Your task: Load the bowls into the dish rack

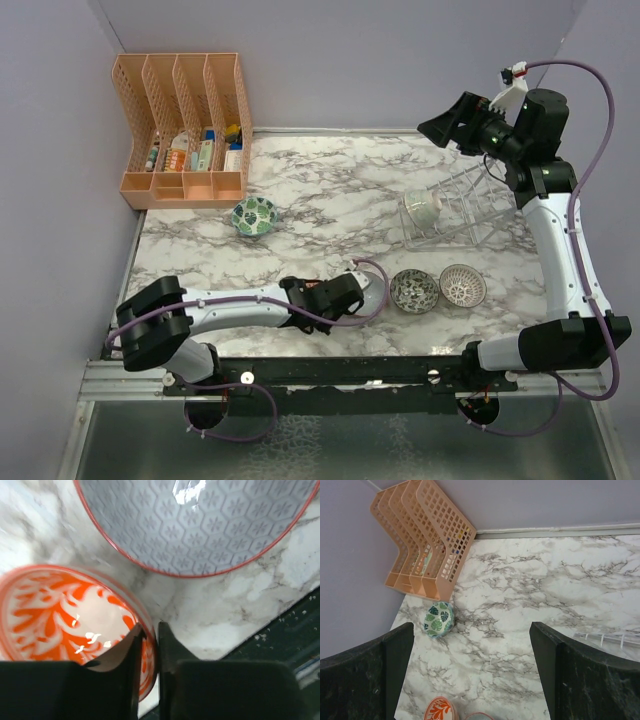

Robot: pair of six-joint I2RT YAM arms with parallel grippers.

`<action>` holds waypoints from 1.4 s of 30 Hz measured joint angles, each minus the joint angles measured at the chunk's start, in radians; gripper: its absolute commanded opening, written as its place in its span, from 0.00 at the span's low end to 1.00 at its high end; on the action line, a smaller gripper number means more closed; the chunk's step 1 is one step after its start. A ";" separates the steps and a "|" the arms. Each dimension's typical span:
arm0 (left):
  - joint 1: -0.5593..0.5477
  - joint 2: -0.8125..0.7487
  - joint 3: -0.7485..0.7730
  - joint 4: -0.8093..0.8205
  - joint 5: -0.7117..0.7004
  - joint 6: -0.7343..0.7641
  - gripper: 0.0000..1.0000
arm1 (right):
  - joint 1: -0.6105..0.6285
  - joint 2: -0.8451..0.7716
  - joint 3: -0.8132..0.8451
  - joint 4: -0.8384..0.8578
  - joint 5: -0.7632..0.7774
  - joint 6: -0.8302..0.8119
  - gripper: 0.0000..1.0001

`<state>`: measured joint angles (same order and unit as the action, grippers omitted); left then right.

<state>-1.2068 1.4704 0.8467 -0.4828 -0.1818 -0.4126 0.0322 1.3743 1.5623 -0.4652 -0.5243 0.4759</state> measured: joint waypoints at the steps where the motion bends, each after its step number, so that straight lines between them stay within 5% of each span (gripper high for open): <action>1: -0.001 -0.002 0.015 -0.001 -0.019 0.013 0.00 | 0.000 0.000 0.000 0.000 0.004 -0.002 1.00; 10: 0.021 -0.013 0.146 -0.206 -0.023 -0.040 0.00 | 0.000 0.001 0.018 -0.014 0.042 -0.013 1.00; 19: 0.304 0.031 0.671 -0.275 0.092 -0.031 0.00 | 0.000 0.038 0.187 -0.020 0.048 0.002 1.00; 25: 0.402 0.137 0.845 -0.026 0.284 -0.133 0.00 | -0.014 0.106 0.372 -0.008 0.049 0.048 1.00; 32: 0.485 0.259 0.693 0.490 0.534 -0.505 0.00 | -0.040 0.125 0.415 0.034 0.029 0.122 1.00; 42: 0.544 0.476 0.586 1.177 0.574 -1.054 0.00 | -0.057 0.139 0.348 0.065 -0.014 0.157 1.00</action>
<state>-0.6628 1.9465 1.4330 0.6945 0.3920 -1.4666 -0.0250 1.5131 1.9102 -0.4000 -0.5388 0.6327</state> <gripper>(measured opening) 0.058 0.996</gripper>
